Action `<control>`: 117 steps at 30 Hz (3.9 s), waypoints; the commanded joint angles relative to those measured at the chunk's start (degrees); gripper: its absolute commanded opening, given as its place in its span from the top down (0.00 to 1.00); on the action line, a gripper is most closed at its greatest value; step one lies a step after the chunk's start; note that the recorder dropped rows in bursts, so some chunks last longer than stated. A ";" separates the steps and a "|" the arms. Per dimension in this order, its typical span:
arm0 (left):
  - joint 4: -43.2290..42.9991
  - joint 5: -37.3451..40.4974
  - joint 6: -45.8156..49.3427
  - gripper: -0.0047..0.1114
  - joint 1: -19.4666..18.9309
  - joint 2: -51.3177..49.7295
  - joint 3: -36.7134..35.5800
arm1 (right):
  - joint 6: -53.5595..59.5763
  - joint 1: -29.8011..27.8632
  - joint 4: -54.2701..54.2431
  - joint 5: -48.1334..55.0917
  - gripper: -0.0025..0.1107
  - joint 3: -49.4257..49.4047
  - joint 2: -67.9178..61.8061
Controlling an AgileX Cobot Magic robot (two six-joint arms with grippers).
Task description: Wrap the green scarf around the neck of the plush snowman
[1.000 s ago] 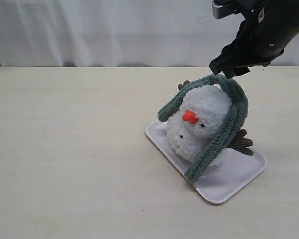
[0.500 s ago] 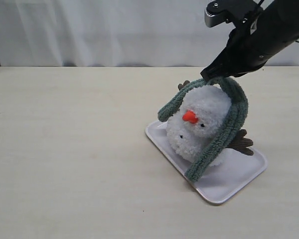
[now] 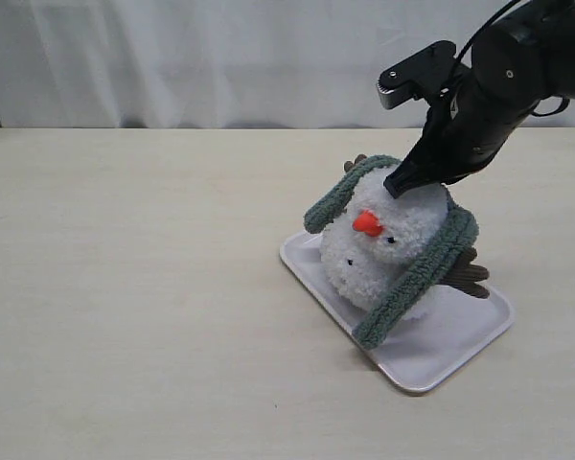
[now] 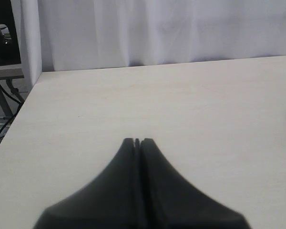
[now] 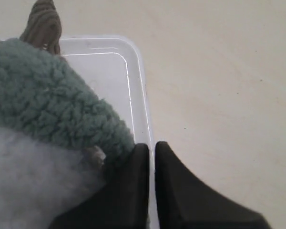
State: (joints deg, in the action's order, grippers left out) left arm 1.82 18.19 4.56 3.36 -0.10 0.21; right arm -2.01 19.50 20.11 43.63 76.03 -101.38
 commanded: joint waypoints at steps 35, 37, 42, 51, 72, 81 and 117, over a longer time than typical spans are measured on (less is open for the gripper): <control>0.33 -0.50 0.08 0.96 -0.03 0.10 -0.21 | 2.73 -0.24 -12.17 3.99 0.92 -12.49 12.87; 0.33 -0.50 0.08 0.96 -0.03 0.10 -0.21 | 2.73 -0.24 -12.17 3.99 0.92 -12.49 11.60; 0.33 -0.50 0.08 0.96 -0.03 0.10 -0.21 | 2.73 -0.24 -11.94 3.99 0.92 -12.49 8.15; 0.33 -0.50 0.08 0.96 -0.03 0.10 -0.21 | 2.83 -0.24 -9.57 6.13 0.91 -8.86 9.18; 0.33 -0.50 0.08 0.96 -0.03 0.10 -0.21 | 11.41 -0.01 -20.52 4.46 0.72 -13.76 7.92; 0.33 -0.50 0.08 0.96 -0.03 0.10 -0.21 | 12.19 -0.01 -19.18 6.75 0.71 -10.07 7.31; 0.33 -0.50 0.08 0.96 -0.03 0.10 -0.21 | 8.89 -0.01 -17.93 1.57 0.94 20.00 -11.48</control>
State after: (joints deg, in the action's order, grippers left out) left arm 1.82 18.19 4.56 3.36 -0.10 0.21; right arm 6.91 19.50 1.67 44.84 95.60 -111.01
